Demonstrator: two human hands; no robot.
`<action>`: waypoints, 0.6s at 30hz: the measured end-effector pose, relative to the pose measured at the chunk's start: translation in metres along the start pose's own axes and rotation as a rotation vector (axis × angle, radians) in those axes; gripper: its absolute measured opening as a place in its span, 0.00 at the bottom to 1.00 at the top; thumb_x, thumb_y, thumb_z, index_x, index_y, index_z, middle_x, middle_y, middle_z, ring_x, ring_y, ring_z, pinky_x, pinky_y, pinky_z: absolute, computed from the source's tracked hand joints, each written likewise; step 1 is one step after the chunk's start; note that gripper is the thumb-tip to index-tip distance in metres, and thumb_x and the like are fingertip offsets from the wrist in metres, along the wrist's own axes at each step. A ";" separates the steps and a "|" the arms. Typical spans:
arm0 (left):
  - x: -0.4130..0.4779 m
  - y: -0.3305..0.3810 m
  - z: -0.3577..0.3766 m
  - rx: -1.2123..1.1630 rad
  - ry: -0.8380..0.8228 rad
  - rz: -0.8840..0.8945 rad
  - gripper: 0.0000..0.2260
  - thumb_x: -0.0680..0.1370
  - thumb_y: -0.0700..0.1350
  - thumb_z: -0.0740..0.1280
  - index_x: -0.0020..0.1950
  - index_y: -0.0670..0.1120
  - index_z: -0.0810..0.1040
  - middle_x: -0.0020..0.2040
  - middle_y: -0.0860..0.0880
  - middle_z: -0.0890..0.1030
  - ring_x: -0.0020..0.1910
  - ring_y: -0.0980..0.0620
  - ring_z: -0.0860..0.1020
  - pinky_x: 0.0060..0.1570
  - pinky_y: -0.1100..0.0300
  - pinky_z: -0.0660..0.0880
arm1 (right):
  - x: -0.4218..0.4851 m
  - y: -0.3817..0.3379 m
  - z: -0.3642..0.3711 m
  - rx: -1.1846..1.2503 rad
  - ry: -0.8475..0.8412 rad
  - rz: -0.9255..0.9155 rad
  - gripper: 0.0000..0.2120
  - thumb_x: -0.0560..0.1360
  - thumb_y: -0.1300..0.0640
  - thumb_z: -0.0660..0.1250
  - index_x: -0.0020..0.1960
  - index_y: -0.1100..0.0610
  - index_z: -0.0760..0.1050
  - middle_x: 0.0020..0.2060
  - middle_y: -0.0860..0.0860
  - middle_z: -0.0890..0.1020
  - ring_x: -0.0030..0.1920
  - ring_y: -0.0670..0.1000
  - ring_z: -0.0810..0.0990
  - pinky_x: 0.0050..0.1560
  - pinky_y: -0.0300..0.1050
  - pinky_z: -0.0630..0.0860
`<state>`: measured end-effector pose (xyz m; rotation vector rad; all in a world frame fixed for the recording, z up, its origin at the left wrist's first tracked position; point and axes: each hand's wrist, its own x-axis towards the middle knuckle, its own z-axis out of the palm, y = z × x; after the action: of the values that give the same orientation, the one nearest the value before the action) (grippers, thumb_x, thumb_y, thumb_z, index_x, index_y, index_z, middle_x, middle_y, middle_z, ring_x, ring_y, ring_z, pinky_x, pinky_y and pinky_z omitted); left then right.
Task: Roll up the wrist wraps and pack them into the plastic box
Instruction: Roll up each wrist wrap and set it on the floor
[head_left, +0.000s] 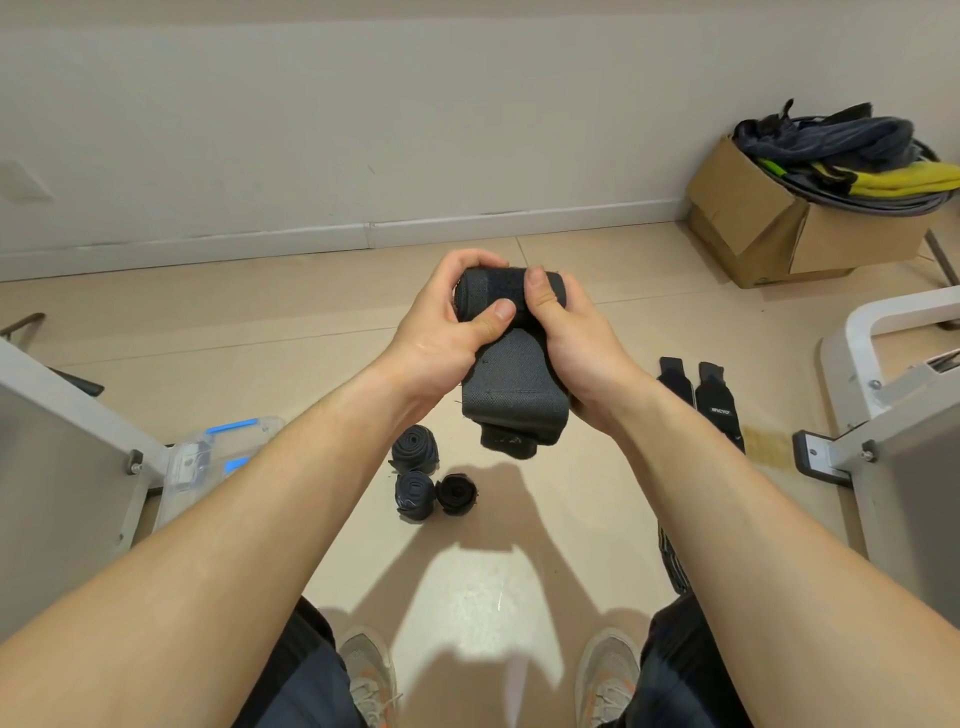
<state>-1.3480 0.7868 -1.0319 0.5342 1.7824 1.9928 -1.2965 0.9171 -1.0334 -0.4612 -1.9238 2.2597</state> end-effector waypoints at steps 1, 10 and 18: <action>0.000 0.000 0.000 -0.016 -0.001 -0.022 0.14 0.82 0.33 0.65 0.60 0.52 0.73 0.48 0.48 0.80 0.45 0.52 0.80 0.48 0.58 0.79 | 0.000 0.000 -0.001 0.002 -0.010 -0.001 0.16 0.84 0.48 0.61 0.63 0.60 0.72 0.56 0.59 0.83 0.54 0.55 0.84 0.59 0.58 0.81; -0.001 0.009 -0.002 -0.195 0.040 -0.392 0.18 0.82 0.55 0.63 0.64 0.45 0.81 0.57 0.44 0.84 0.58 0.44 0.83 0.59 0.49 0.81 | -0.002 0.001 0.000 0.013 -0.073 -0.057 0.02 0.84 0.57 0.62 0.57 0.52 0.71 0.49 0.57 0.80 0.48 0.55 0.80 0.54 0.59 0.79; -0.003 0.010 -0.002 -0.185 0.100 -0.294 0.18 0.83 0.49 0.66 0.66 0.37 0.78 0.57 0.37 0.84 0.49 0.44 0.85 0.49 0.53 0.83 | -0.004 -0.001 0.000 -0.012 -0.108 -0.071 0.10 0.84 0.61 0.63 0.63 0.53 0.70 0.49 0.57 0.80 0.48 0.55 0.80 0.52 0.55 0.79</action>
<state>-1.3467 0.7826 -1.0219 0.1080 1.6029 1.9755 -1.2928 0.9156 -1.0320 -0.2727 -1.9710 2.2736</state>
